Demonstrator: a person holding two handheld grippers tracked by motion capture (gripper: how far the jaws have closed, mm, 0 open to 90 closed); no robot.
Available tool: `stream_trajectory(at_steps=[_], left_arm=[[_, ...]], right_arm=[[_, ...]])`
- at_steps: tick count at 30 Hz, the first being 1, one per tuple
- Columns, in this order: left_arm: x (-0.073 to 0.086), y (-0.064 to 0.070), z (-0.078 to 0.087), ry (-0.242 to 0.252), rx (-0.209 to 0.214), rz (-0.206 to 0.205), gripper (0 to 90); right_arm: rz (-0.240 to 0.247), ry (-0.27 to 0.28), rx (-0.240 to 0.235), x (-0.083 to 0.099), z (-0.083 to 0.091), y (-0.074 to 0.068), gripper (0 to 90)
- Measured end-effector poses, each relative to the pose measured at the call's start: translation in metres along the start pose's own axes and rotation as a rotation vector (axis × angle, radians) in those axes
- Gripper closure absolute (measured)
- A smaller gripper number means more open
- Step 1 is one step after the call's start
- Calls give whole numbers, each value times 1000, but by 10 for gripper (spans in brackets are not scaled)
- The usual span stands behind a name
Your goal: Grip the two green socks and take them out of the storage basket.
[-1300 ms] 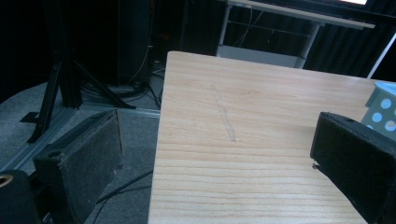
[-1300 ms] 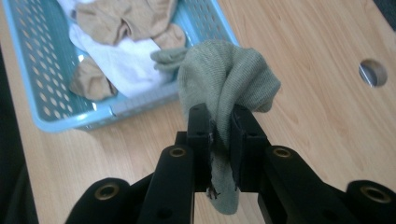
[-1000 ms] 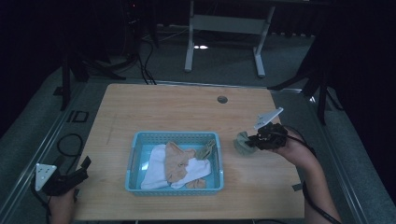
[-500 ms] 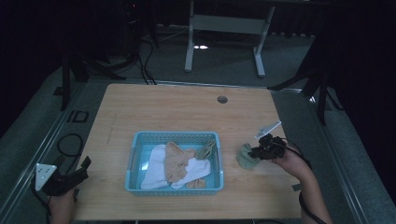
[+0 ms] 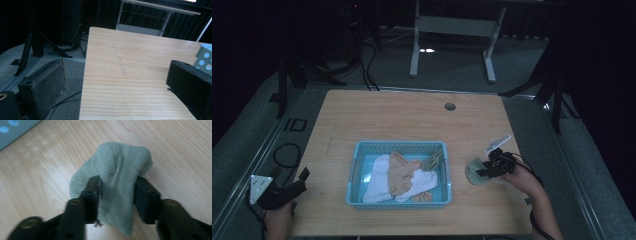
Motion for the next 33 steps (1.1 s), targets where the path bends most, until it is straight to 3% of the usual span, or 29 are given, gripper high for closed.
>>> stream_trajectory(at_steps=[4, 13, 33], left_arm=[[0, 0, 0, 0, 1, -1, 23], [0, 0, 0, -3, 4, -1, 23], [0, 0, 0, 2, 9, 5, 23]], right_arm=[[3, 2, -10, -3, 5, -3, 450], [24, 31, -23, -20, 25, -10, 393], [150, 56, -12, -81, 53, -39, 409]])
Point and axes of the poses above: each handheld gripper's, and its own axes: z roughly backward along the jaws, x roughly out of its underside, y roughly to its right, the point moved 3 cm from there along -z, roughly forward along the jaws
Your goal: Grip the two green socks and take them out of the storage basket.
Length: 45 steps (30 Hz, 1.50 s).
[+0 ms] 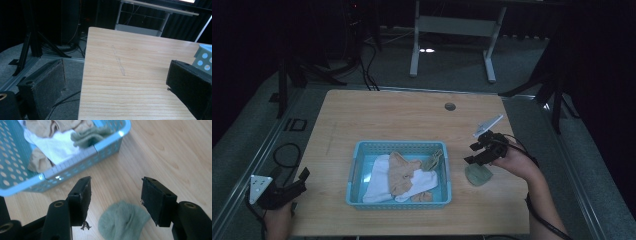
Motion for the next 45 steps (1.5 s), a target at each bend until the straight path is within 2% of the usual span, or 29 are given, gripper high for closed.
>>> stream_trajectory(at_steps=[7, 22, 29, 34, 45], left_arm=[[0, 0, 0, 0, 2, 0, 23], [0, 0, 0, 2, 6, 2, 23], [0, 0, 0, 2, 7, 3, 23], [0, 0, 0, 3, 9, 4, 23], [0, 0, 0, 3, 12, 5, 23]], right_arm=[[60, 3, -22, -22, -2, -9, 414], [136, -18, -71, -59, -31, -29, 415], [154, -30, -91, -68, -47, -33, 412], [169, -58, -100, -74, -64, -37, 406], [175, -149, -103, -75, -98, -41, 399]])
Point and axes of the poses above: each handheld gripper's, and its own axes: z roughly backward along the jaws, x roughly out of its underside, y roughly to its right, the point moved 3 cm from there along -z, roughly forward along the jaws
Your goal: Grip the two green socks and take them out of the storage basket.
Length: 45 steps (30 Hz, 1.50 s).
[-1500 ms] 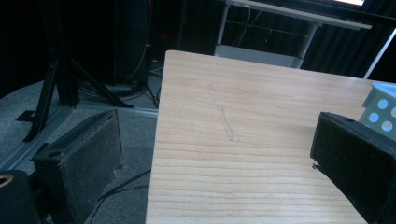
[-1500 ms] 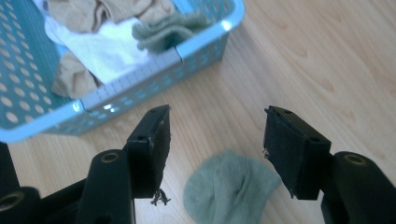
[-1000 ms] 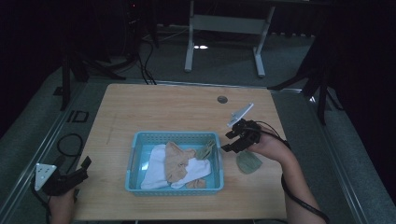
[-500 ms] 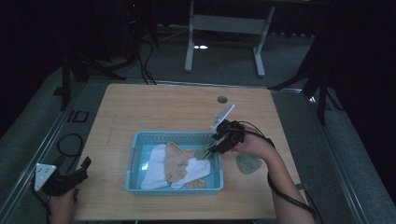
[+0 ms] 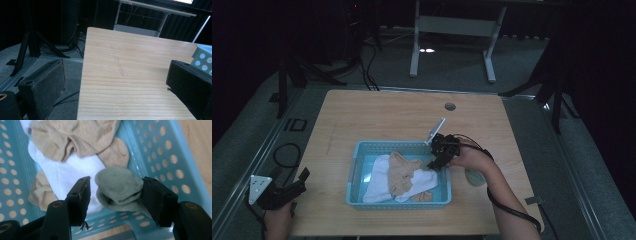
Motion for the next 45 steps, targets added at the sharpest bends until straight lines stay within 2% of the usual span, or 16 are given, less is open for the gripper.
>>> stream_trajectory(at_steps=[4, 7, 11, 14, 16, 20, 23, 24, 25, 35, 39, 45], left_arm=[[0, 0, 0, -2, 0, 0, 23], [0, 0, 0, -3, 0, 1, 23], [0, 0, 0, -3, 0, 3, 23], [0, 0, 0, -4, 0, 3, 23], [0, 0, 0, -5, 0, 3, 23], [0, 0, 0, -4, 0, 4, 23], [0, 0, 0, -5, -1, 3, 23], [0, 0, 0, -5, -1, 3, 23], [0, 0, 0, -5, 0, 4, 23], [0, 0, -1, -7, -2, 2, 23], [0, 0, -1, -7, -2, 3, 23], [0, 0, -1, -8, -3, 1, 23]], right_arm=[[3, -24, 5, 0, -7, -1, 422], [15, -52, 33, 1, -13, -2, 492], [46, -84, 60, 2, -19, -3, 683], [67, -93, 66, 3, -20, -4, 763], [75, -99, 66, 2, -19, -5, 799], [81, -93, 70, 0, -15, -6, 815], [74, -40, 79, -4, -3, -7, 823], [73, -25, 65, -5, 0, -7, 823], [87, -12, 66, -6, 3, -8, 824], [142, 54, 59, -19, 34, -23, 829], [150, 75, 68, -22, 43, -25, 830], [155, 133, 100, -29, 66, -28, 831]])
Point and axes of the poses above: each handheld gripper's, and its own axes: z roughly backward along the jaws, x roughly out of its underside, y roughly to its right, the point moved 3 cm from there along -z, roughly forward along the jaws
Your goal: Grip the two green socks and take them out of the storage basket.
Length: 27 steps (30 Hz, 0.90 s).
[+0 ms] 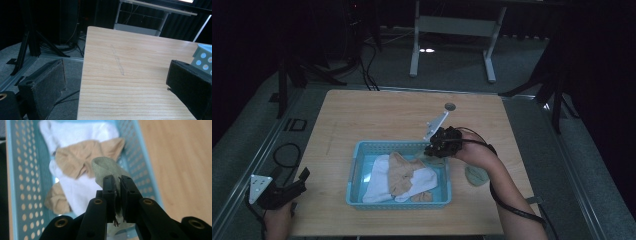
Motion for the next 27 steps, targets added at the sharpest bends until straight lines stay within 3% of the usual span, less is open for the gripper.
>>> stream_trajectory(at_steps=[12, 27], left_arm=[[0, 0, 0, 2, 1, 1, 23], [0, 0, 0, -2, -2, -1, 23]], right_arm=[[-4, 85, 58, -17, 35, 7, 830], [-82, 118, 155, 2, 70, 30, 829]])
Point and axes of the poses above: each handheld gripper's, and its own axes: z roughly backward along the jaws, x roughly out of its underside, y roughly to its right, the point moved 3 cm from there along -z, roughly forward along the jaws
